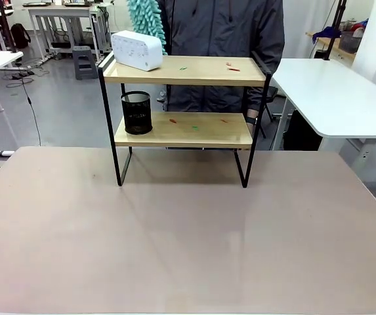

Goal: Clean the shelf.
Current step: Pick up the Duster from the human.

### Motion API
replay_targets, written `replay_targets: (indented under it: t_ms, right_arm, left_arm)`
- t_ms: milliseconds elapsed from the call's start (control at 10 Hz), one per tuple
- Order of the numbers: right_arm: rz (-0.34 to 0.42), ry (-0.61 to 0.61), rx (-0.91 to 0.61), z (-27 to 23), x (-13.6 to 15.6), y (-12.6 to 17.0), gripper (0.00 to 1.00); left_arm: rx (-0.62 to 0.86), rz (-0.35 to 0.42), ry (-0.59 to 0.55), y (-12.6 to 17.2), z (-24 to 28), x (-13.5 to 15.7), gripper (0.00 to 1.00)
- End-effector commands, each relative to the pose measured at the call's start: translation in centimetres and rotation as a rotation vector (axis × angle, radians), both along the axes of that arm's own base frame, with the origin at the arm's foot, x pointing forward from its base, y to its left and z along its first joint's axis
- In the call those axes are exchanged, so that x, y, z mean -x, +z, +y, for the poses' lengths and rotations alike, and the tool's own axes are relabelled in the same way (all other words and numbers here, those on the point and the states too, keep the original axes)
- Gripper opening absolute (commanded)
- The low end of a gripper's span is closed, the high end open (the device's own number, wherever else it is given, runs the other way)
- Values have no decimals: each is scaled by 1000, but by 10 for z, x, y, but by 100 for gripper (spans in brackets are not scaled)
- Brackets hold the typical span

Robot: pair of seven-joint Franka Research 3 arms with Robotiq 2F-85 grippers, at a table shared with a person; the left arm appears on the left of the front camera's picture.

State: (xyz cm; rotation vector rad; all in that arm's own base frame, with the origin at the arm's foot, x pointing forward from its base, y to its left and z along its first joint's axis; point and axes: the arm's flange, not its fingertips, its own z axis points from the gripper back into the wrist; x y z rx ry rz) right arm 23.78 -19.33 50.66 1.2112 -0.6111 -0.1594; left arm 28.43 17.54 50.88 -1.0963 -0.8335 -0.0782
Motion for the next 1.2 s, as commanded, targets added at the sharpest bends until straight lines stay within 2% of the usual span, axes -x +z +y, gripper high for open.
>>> replay_targets:
  t_ms: [0,100,200,1100]
  right_arm:
    - [110,-81,-91,37,-9,-100,100]
    - [180,-140,-48,40,-14,-113,100]
    - [76,-68,-63,-26,-4,-41,100]
    - [76,-68,-63,-26,-4,-41,100]
  left_arm:
    - [186,81,68,-112,-17,10,100]
    - [218,135,99,-124,-15,6,100]
    - [111,52,64,-48,35,-1,100]
    - [111,52,64,-48,35,-1,100]
